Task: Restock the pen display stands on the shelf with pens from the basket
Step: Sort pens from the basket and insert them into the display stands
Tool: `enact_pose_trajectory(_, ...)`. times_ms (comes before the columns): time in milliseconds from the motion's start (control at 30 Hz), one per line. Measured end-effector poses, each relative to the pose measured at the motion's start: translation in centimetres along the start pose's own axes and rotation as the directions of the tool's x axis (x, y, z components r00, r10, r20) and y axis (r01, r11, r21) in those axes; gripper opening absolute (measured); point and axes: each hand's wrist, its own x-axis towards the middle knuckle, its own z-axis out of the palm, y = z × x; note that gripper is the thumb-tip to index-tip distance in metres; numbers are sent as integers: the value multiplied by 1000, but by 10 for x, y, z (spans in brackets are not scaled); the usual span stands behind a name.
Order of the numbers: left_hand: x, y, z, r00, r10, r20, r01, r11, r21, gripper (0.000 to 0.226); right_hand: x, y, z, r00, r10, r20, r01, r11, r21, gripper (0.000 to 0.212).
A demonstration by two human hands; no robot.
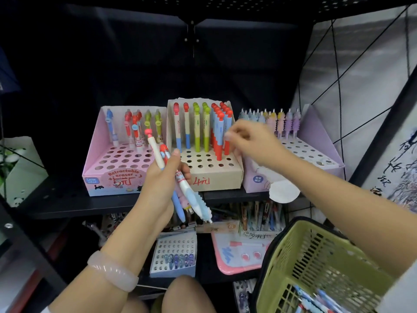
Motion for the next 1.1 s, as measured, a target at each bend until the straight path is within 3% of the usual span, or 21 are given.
enact_pose_trajectory(67, 0, 0, 2, 1000, 10, -21, -11, 999, -53, 20, -25, -16, 13, 958, -9, 288, -6, 999, 51, 9)
enact_pose_trajectory(133, -1, 1, 5, 998, -2, -64, -4, 996, -93, 19, -43, -20, 25, 873, 28, 488, -39, 999, 13, 26)
enact_pose_trajectory(233, -4, 2, 9, 992, -3, -126, -12, 992, -123, 22, -54, -14, 37, 813, 70, 577, -172, 977, 124, 25)
enact_pose_trajectory(400, -8, 4, 4, 989, -52, -138, 27, 984, -174, 16, -57, -12, 40, 863, 91, 498, -254, 928, 271, 11)
enact_pose_trajectory(533, -8, 5, -3, 980, -68, -187, 46, 992, -121, 11, -47, -11, 21, 950, 167, 265, -267, 872, 409, 12)
enact_pose_trajectory(667, -10, 3, -3, 986, -90, -139, 100, 993, 66, 8, -33, -8, 0, 967, 225, 122, -251, 747, 616, 8)
enact_pose_trajectory(833, -18, -3, 13, 984, -174, 40, 165, 972, 166, 8, -26, -7, 0, 973, 217, 75, -209, 708, 674, 21)
enact_pose_trajectory(1000, -22, -12, 30, 978, -201, 53, 195, 976, 99, 10, -24, -5, 3, 982, 183, 43, -141, 570, 809, 17)
enact_pose_trajectory(1100, -19, -14, 39, 975, -214, 61, 209, 975, 81, 10, -23, -2, -1, 986, 166, 35, -132, 622, 772, 16)
